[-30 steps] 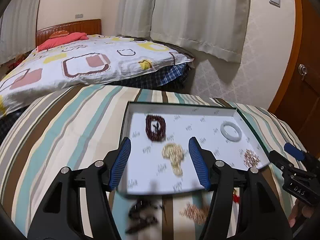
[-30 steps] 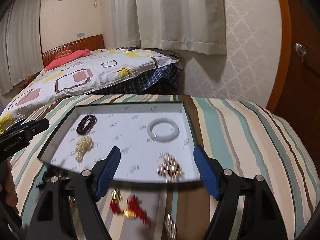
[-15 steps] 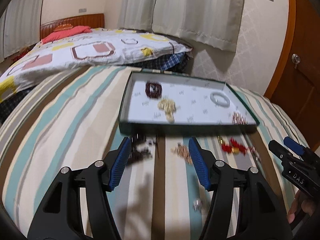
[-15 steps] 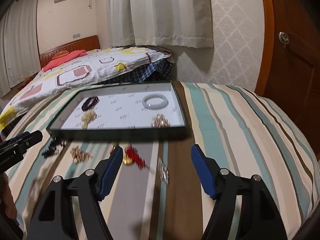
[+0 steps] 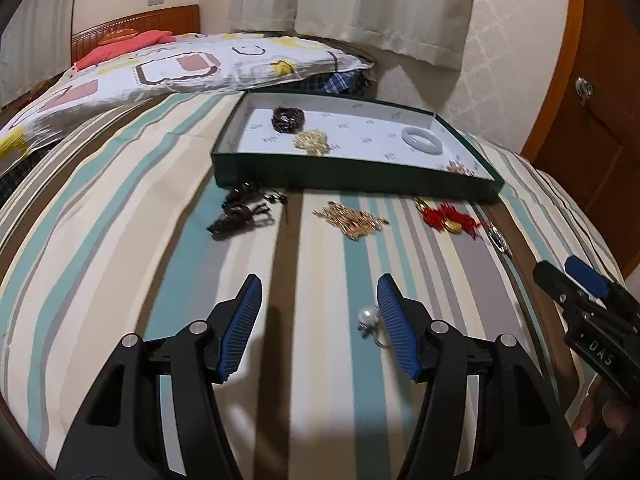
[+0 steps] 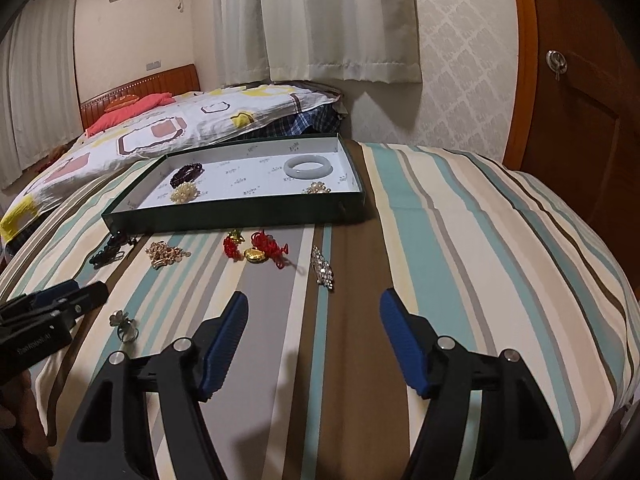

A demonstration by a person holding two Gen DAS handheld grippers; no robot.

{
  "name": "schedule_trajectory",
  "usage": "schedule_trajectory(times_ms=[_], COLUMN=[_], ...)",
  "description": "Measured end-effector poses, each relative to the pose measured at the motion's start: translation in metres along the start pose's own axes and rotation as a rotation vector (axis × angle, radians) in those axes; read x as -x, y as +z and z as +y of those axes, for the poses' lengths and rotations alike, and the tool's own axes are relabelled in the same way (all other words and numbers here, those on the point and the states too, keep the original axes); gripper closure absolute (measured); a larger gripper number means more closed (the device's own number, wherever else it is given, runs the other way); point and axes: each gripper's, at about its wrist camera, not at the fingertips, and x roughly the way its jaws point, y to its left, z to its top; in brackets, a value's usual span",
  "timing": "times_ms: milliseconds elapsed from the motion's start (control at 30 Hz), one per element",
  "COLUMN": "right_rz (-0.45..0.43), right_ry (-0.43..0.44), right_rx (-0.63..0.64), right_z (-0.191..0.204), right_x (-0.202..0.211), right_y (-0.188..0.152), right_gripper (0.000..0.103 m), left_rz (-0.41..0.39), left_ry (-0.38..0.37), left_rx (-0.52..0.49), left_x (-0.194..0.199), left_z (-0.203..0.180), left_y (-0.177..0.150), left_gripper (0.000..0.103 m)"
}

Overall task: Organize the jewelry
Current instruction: 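Move the open left tool down onto the pearl ring, then close the left tool on the pearl ring while the right tool grasps the silver rhinestone brooch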

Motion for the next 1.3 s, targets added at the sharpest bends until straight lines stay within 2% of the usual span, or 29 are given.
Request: schedule_trajectory(times_ms=[333,400,567,633,700,867,1300], right_rz=[0.004,0.010,0.015,0.017,0.018,0.024,0.027], right_ry=[0.013,0.015,0.016,0.017,0.017,0.016,0.015], right_rx=[-0.022,-0.026,-0.029,-0.029,-0.028,-0.028,-0.029], right_z=[-0.004,-0.005,-0.005,-0.005,-0.005,-0.005,-0.005], right_x=[-0.001,-0.002,-0.003,-0.003,-0.004,-0.006,-0.007], right_y=[-0.005,-0.006,-0.008,-0.009,-0.009,-0.011,-0.011], right_gripper=[0.036,0.036,0.036,0.036,0.036,0.036,0.037], left_rz=[0.022,0.031,0.041,0.037,0.037,0.038,0.032], left_ry=[-0.011,-0.011,-0.014,-0.018,-0.026,-0.048,-0.058], left_rx=[-0.075,-0.074,-0.078,-0.091,-0.100,-0.103,-0.099], left_x=[-0.006,-0.008,-0.013,-0.014,-0.014,-0.015,-0.012], left_z=[-0.022,-0.022,-0.021,-0.023,-0.023,-0.021,-0.020], left_y=[-0.012,-0.013,-0.015,-0.016,-0.015,-0.014,-0.012], left_gripper=[0.047,0.053,0.056,0.062,0.074,0.086,0.089])
